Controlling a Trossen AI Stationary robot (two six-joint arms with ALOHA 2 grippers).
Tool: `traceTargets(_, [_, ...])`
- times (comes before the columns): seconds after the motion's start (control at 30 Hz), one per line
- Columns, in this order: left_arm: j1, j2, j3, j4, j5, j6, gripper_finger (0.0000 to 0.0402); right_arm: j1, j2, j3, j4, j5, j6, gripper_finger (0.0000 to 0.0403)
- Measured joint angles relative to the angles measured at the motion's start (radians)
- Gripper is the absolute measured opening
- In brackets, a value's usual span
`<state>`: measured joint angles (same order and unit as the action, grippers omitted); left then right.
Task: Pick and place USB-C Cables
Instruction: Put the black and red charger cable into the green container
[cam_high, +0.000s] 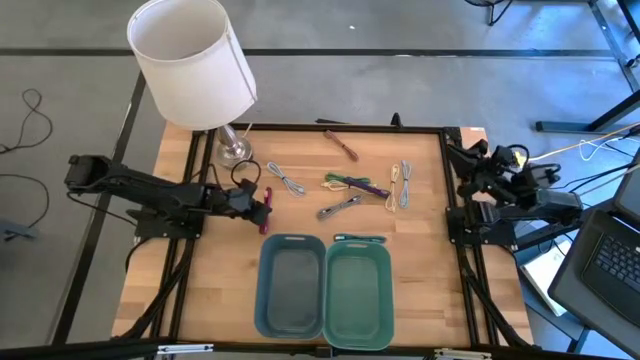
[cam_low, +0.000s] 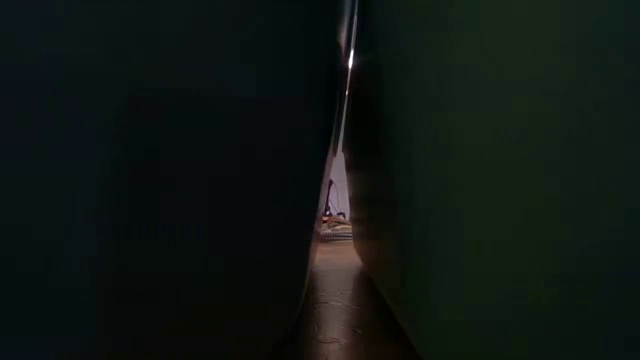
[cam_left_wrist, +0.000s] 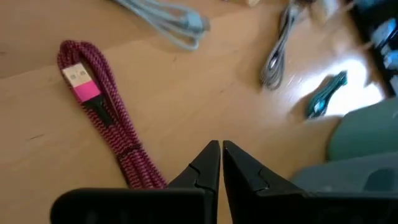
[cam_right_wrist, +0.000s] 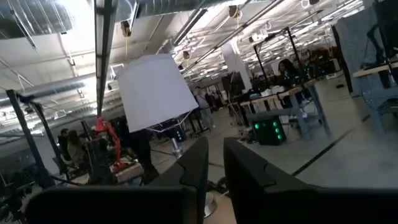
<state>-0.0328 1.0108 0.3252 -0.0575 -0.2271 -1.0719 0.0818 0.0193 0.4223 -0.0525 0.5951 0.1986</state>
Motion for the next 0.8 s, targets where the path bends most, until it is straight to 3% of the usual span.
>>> traceTargets(0.17, [0.038,0.044,0.0,-0.012,0.14,0.011,0.0058,0.0,0.0,0.036,-0.011,-0.001,-0.007,0.0055])
traceTargets(0.47, [0.105,0.074,0.0,-0.026,0.148,0.01,0.0173,0.0,0.004,0.033,-0.042,-0.005,0.018,0.0055])
traceTargets(0.7, [0.168,0.072,0.0,-0.105,0.252,-0.004,0.0188,0.0,0.004,0.033,-0.046,-0.004,0.026,0.0055])
traceTargets(0.8, [0.181,0.071,0.0,-0.112,0.252,0.001,0.0185,0.0,0.004,0.033,-0.048,-0.004,0.025,0.0055])
